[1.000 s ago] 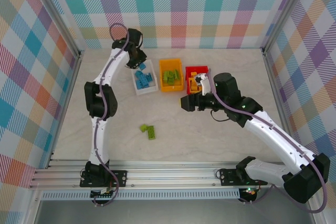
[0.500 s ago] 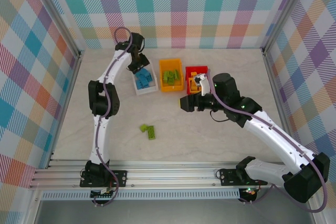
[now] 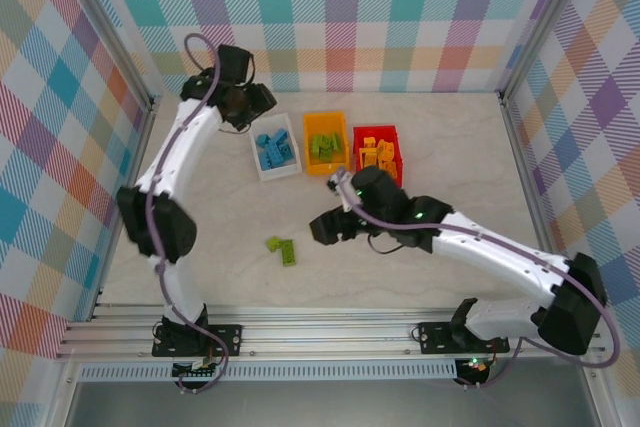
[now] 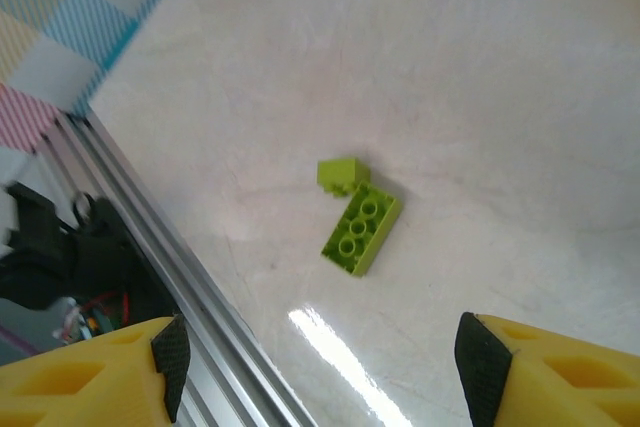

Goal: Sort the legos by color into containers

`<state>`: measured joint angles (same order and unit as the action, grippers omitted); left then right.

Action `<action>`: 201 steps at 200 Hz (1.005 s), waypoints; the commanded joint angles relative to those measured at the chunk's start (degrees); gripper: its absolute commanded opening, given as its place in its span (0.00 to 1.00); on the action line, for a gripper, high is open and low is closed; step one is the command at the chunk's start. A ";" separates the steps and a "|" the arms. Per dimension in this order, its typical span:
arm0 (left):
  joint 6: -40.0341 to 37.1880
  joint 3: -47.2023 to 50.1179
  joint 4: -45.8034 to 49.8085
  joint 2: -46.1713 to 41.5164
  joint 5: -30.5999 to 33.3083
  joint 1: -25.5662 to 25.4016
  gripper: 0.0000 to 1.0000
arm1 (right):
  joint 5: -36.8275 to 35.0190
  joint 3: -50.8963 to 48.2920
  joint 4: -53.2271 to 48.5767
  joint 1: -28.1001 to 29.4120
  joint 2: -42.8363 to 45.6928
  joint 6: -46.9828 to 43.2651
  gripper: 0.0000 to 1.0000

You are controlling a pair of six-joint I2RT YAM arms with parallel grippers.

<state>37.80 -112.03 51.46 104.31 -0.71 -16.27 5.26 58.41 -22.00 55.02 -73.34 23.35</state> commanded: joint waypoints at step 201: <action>-0.54 49.14 10.44 -71.88 3.38 -4.21 0.72 | -28.34 28.09 -16.78 14.14 -43.87 19.19 0.35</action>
<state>37.04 -62.65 61.82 32.25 3.55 -20.82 -19.29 86.78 -36.14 69.36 -120.33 42.30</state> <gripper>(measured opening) 0.719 0.391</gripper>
